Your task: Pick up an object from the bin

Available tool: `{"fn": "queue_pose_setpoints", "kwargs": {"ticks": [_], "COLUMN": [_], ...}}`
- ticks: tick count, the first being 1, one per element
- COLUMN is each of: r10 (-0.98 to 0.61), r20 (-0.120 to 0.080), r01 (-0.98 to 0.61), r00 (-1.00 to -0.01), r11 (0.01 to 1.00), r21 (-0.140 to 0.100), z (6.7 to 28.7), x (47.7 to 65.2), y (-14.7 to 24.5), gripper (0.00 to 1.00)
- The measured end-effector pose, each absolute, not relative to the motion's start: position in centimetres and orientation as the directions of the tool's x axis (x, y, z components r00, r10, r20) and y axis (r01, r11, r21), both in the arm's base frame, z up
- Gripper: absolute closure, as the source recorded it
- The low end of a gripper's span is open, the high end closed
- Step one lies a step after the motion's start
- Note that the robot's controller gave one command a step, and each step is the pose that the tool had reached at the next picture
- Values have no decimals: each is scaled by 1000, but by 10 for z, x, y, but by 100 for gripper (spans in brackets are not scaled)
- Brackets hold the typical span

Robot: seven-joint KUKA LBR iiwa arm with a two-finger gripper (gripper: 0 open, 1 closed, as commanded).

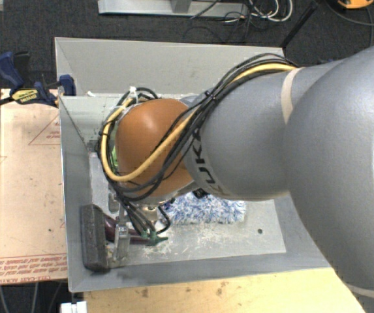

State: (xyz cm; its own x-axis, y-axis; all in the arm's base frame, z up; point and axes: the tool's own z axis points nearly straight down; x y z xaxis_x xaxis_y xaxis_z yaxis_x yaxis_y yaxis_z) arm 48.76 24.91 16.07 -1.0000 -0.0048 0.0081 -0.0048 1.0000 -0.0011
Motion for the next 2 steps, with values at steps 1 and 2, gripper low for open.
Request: {"fn": "queue_pose_setpoints", "kwargs": {"ticks": [1, 2], "r10": [0, 3], "r20": [1, -4], "r01": [0, 3], "r00": [-1000, -1000], "r11": [1000, 1000], "r21": [1, 3], "z": [165, 85], "x": [490, 529], "y": [248, 185], "gripper": [0, 0]}}
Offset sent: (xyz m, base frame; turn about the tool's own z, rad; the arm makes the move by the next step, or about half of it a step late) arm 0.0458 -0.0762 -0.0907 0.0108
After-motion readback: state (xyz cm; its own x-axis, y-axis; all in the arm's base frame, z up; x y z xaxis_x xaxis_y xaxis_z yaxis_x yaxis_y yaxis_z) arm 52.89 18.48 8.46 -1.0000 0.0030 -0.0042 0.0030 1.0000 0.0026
